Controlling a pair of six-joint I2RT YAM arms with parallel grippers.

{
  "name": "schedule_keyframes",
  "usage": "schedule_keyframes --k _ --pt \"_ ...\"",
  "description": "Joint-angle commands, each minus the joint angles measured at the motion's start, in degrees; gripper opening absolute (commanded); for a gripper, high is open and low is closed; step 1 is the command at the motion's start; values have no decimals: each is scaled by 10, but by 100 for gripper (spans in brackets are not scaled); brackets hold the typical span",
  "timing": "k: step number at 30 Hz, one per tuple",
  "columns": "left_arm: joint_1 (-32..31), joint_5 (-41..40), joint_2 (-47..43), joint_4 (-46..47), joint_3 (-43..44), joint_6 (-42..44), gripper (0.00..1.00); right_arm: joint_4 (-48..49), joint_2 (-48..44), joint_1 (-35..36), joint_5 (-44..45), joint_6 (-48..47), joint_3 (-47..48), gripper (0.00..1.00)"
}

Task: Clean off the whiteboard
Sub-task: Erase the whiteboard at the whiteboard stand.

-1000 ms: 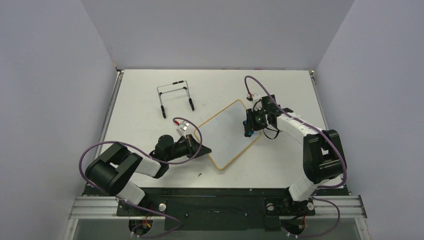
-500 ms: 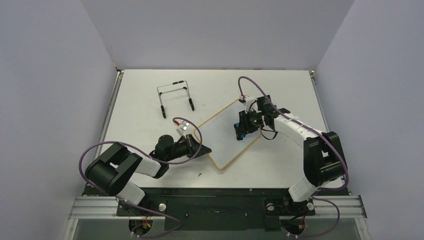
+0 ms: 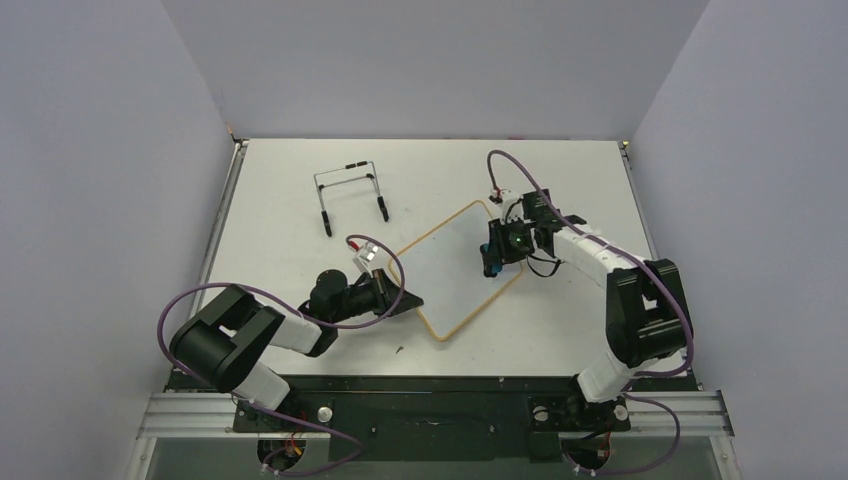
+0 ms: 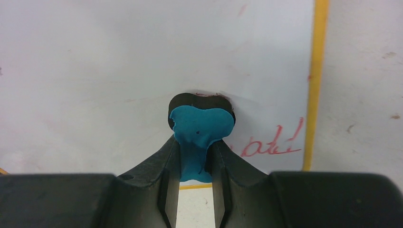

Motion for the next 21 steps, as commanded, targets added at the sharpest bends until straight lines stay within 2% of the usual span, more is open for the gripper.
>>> schedule_keyframes --k 1,6,8,11,14,21 --pt "-1 12 -22 87 21 16 0 -14 -6 57 -53 -13 11 0" --pt "-1 11 -24 86 20 17 0 -4 -44 86 -96 -19 7 0" --pt "-1 11 -23 85 21 17 0 6 -54 83 -68 -16 5 0" --pt "-1 12 -18 88 23 15 0 22 -57 65 36 -11 2 0" --pt "-4 12 -13 89 26 13 0 37 -58 68 92 -2 4 0" --pt "-10 17 -2 82 49 1 0 5 -52 204 127 -74 72 0"
